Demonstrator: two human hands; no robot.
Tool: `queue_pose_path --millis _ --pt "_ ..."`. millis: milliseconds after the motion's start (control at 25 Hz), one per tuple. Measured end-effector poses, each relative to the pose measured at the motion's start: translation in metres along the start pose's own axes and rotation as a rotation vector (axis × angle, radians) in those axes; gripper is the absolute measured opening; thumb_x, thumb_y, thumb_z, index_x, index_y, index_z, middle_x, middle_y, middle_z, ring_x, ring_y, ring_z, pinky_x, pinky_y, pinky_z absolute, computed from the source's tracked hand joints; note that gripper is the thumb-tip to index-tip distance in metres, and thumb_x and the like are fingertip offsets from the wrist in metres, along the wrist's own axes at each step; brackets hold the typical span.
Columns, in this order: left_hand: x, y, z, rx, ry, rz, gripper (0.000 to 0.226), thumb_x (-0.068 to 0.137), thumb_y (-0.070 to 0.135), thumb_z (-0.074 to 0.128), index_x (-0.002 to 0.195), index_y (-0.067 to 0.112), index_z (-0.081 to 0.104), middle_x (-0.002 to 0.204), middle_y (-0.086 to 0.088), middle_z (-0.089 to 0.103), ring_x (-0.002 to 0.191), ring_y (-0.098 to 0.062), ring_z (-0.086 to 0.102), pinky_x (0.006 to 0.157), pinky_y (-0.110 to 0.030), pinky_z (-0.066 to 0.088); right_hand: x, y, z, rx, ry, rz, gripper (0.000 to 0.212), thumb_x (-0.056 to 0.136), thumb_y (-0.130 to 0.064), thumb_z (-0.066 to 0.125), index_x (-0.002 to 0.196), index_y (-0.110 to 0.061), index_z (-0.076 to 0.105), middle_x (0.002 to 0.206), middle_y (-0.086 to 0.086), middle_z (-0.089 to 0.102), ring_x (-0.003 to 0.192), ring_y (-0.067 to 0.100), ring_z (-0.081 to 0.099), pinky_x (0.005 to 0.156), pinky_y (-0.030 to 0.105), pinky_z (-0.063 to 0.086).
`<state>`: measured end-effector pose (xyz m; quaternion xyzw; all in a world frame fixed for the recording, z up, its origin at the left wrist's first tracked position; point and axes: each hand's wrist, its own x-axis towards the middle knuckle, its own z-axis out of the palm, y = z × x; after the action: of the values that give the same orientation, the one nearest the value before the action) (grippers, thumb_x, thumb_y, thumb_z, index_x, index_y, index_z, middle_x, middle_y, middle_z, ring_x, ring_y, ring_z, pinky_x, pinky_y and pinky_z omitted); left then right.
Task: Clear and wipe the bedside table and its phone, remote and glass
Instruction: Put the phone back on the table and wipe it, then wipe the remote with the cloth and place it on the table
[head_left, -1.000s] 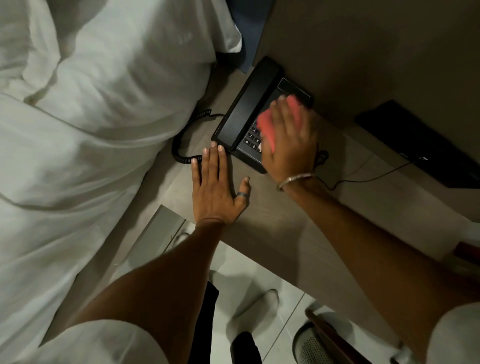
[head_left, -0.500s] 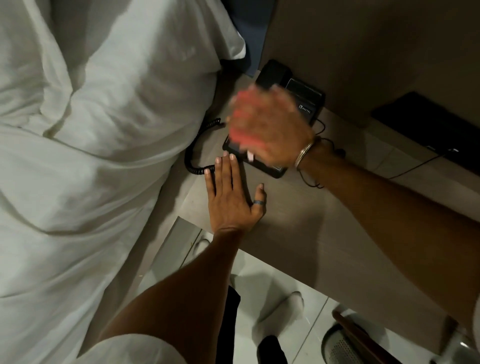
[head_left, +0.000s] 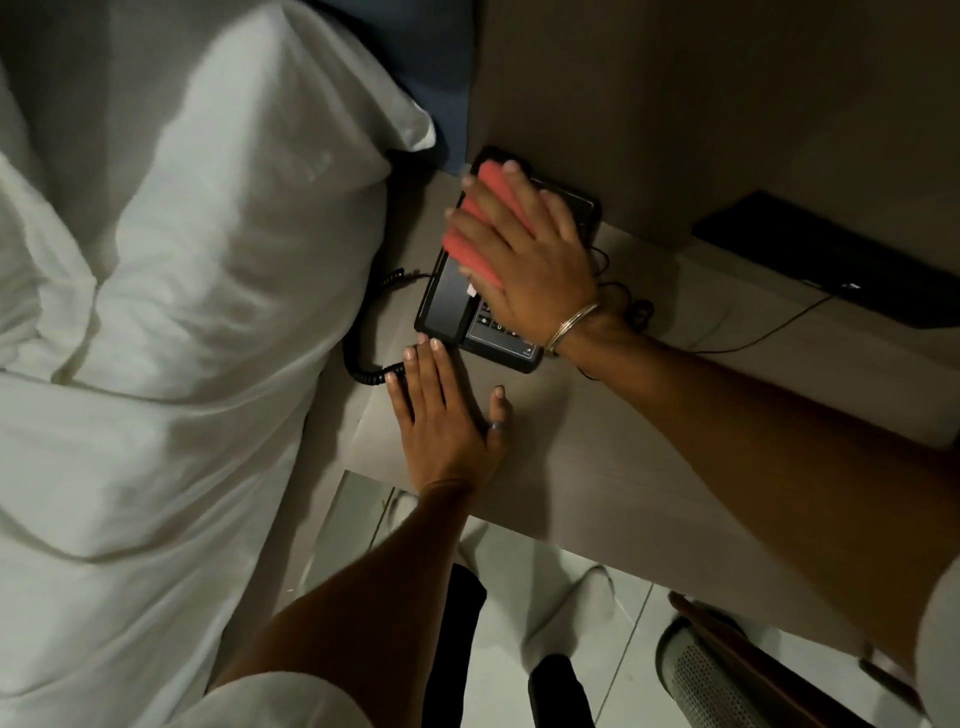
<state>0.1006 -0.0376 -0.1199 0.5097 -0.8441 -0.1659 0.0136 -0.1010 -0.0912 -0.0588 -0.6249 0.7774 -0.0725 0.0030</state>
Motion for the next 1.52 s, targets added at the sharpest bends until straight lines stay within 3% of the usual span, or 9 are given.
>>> queue_pose_path --millis 160,360,560,720,960,1080,1160,1320,1520 --pt "0.002 -0.002 0.0 0.02 -0.004 0.0 0.092 0.103 0.064 0.035 0.166 0.005 0.005 0.174 -0.017 0.013 0.161 -0.023 -0.007 0.132 -0.046 -0.009 -0.01 0.0 -0.011 -0.06 -0.129 0.409 0.067 0.094 -0.036 0.053 0.155 -0.023 0.03 0.165 0.004 0.032 0.151 0.037 0.029 0.111 0.058 0.037" --pt "0.004 0.004 -0.011 -0.034 -0.056 -0.017 0.091 0.102 0.058 0.039 0.167 0.006 0.003 0.176 -0.016 0.009 0.162 -0.022 -0.007 0.132 -0.045 -0.009 -0.037 -0.029 -0.036 -0.023 -0.286 0.267 0.075 0.084 -0.023 0.069 0.151 -0.016 0.037 0.159 0.009 0.04 0.136 0.042 0.041 0.1 0.054 0.045" --pt "-0.014 -0.001 -0.07 -0.359 0.004 -0.081 0.077 0.105 0.047 0.04 0.167 0.008 0.017 0.177 -0.012 0.009 0.163 -0.021 -0.007 0.134 -0.048 -0.002 -0.07 -0.067 -0.064 1.061 -0.209 0.631 0.053 0.096 -0.015 0.06 0.148 -0.019 0.048 0.116 -0.011 0.066 0.092 -0.01 0.065 0.076 0.007 0.052" --pt "-0.046 -0.06 -0.158 -0.257 0.523 -0.285 0.066 0.107 0.037 0.047 0.164 0.007 0.029 0.174 -0.015 0.021 0.165 -0.031 0.004 0.133 -0.051 0.009 -0.077 -0.107 -0.066 1.466 -0.189 1.018 0.04 0.093 -0.01 0.065 0.133 -0.006 0.063 0.114 0.01 0.069 0.099 0.023 0.067 0.103 0.052 0.054" --pt "-0.057 -0.172 -0.254 -0.02 0.572 -0.94 0.072 0.109 0.039 0.038 0.165 -0.001 0.017 0.173 -0.026 0.007 0.162 -0.045 0.001 0.13 -0.058 0.005 -0.09 -0.173 -0.093 1.446 -0.44 0.784 0.049 0.097 -0.009 0.062 0.145 -0.011 0.053 0.142 0.016 0.061 0.123 0.029 0.063 0.106 0.045 0.052" --pt "-0.055 -0.193 -0.27 -0.187 0.489 -1.22 0.066 0.107 0.026 0.043 0.164 0.002 0.02 0.171 -0.024 0.018 0.156 -0.042 0.023 0.125 -0.052 0.02 -0.09 -0.192 -0.103 1.619 -0.485 0.857 0.046 0.096 -0.007 0.062 0.141 -0.009 0.056 0.13 0.017 0.067 0.107 0.027 0.069 0.085 0.036 0.061" --pt "-0.054 -0.187 -0.278 -0.271 0.533 -1.249 0.062 0.098 0.016 0.053 0.156 0.009 0.033 0.164 -0.02 0.032 0.145 -0.041 0.039 0.118 -0.048 0.029 -0.09 -0.196 -0.11 1.811 -0.572 0.934 0.046 0.091 -0.009 0.063 0.137 -0.005 0.058 0.13 0.023 0.066 0.116 0.038 0.067 0.099 0.05 0.057" --pt "-0.072 -0.15 -0.282 -0.853 0.697 -1.151 0.078 0.08 0.005 0.069 0.147 0.018 0.031 0.127 -0.005 0.058 0.106 -0.025 0.065 0.085 -0.037 0.062 -0.093 -0.185 -0.123 1.967 -0.621 0.895 0.052 0.081 -0.007 0.066 0.132 -0.015 0.06 0.117 0.011 0.073 0.111 0.035 0.069 0.098 0.058 0.054" --pt "-0.094 -0.054 -0.244 -1.48 0.333 -0.788 0.053 0.071 -0.003 0.082 0.115 0.02 0.063 0.086 -0.002 0.075 0.073 -0.025 0.076 0.056 -0.032 0.06 -0.094 -0.15 -0.132 1.818 -0.315 1.066 0.029 0.091 0.002 0.059 0.114 -0.014 0.069 0.101 0.008 0.075 0.096 0.03 0.07 0.092 0.048 0.057"
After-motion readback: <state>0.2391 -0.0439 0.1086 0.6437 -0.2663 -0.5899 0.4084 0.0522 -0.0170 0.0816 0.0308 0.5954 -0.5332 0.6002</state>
